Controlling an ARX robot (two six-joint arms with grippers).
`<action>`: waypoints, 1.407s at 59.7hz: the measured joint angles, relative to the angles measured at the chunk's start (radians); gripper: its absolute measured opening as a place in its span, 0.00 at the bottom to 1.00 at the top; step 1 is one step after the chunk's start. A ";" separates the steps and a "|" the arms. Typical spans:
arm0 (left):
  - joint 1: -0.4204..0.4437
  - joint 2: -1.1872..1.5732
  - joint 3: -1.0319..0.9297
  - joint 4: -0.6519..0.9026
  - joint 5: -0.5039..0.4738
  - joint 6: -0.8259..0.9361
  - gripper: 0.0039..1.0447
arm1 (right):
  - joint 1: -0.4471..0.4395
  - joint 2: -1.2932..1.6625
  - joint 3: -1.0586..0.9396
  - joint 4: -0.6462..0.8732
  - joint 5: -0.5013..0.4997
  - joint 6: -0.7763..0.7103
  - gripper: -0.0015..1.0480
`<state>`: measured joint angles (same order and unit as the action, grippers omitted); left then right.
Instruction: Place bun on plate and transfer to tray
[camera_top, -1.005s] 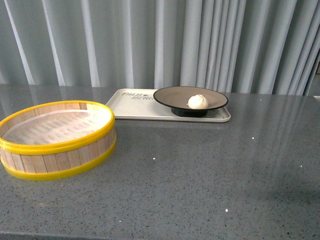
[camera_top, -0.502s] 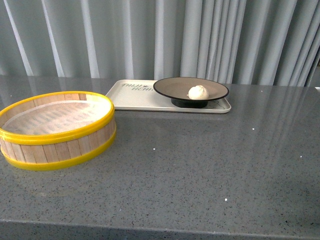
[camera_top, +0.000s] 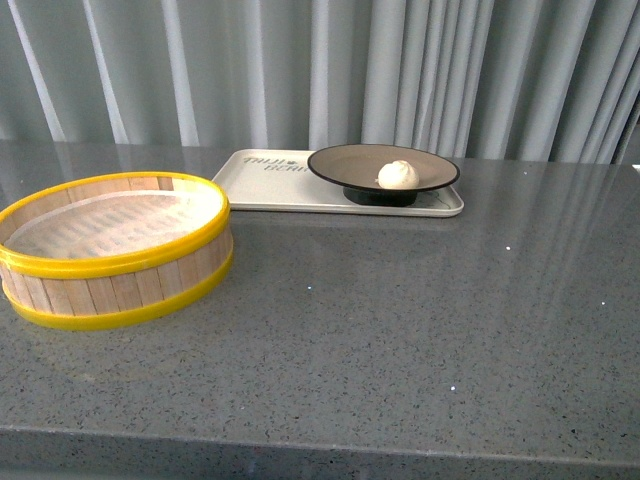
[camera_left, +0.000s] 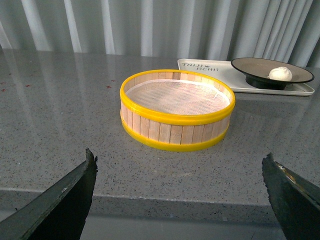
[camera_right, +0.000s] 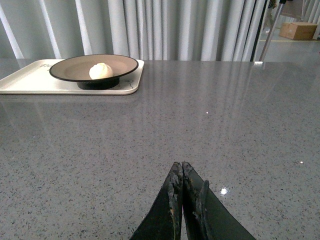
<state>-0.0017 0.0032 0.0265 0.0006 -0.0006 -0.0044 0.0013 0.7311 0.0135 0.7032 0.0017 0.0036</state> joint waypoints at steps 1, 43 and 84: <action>0.000 0.000 0.000 0.000 0.000 0.000 0.94 | 0.000 -0.014 -0.002 -0.013 0.000 0.000 0.02; 0.000 0.000 0.000 0.000 0.000 0.000 0.94 | 0.000 -0.397 -0.008 -0.367 0.000 0.000 0.02; 0.000 0.000 0.000 0.000 0.000 0.000 0.94 | 0.000 -0.726 -0.008 -0.698 -0.003 -0.001 0.02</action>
<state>-0.0017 0.0032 0.0265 0.0006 -0.0006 -0.0044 0.0013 0.0055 0.0059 0.0055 -0.0010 0.0029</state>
